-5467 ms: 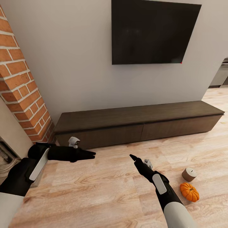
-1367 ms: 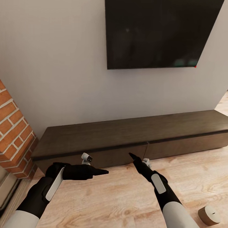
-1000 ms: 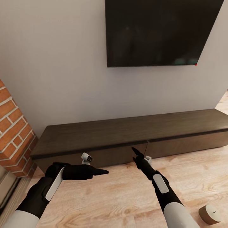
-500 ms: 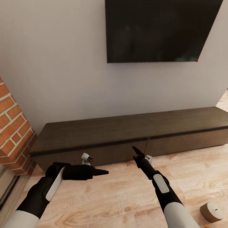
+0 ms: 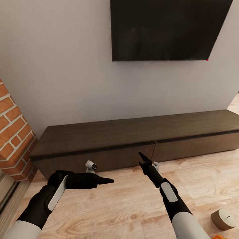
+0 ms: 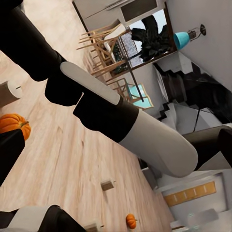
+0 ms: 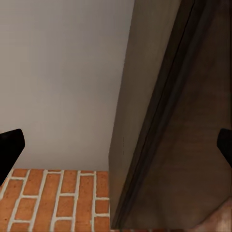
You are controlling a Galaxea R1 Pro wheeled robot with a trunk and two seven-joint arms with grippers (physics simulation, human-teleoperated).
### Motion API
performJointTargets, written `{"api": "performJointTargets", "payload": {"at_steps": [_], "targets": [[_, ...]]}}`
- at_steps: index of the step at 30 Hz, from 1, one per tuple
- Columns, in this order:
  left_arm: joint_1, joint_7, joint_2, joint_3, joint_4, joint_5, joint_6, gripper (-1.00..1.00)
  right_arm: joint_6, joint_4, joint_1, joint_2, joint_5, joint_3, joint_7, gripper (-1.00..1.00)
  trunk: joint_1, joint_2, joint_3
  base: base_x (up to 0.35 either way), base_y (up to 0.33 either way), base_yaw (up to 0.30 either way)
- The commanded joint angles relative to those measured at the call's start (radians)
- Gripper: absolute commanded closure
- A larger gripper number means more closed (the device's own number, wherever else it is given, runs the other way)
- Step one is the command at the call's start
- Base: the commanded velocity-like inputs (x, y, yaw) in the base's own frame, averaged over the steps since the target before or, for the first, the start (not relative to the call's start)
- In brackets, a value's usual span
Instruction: Place each of the two pumpkins and all three candles from the living room inside a cabinet in the living room (use any cabinet), then make sure every cabinet is closed, and position the cauldron so it is next to a table in the living room.
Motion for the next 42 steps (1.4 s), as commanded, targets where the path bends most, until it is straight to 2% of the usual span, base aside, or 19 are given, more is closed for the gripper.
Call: {"api": "performJointTargets", "payload": {"at_steps": [1, 16, 26, 42], "targets": [[-0.001, -0.001, 0.001, -0.002, 0.000, 0.003, 0.009, -1.00, 0.009, 0.000, -0.001, 0.001, -0.006, -0.005, 0.002, -1.00, 0.004, -0.008, -0.004, 0.000, 0.000, 0.000], [-0.001, -0.001, 0.000, -0.002, 0.000, 0.003, 0.009, -1.00, 0.008, 0.000, -0.001, 0.001, -0.005, -0.004, 0.002, -1.00, 0.060, -0.109, -0.051, 0.000, 0.000, 0.000], [-0.001, -0.001, 0.000, -0.002, 0.001, 0.003, 0.009, -1.00, -0.001, 0.000, -0.001, 0.001, -0.006, -0.004, 0.002, -1.00, 0.064, -0.112, -0.090, 0.000, 0.000, 0.000], [-0.001, -0.001, 0.000, -0.001, 0.003, 0.002, 0.009, -1.00, -0.021, 0.003, 0.000, 0.001, -0.007, -0.004, 0.001, -1.00, 0.064, -0.112, -0.090, 0.050, 0.000, 0.000]]}}
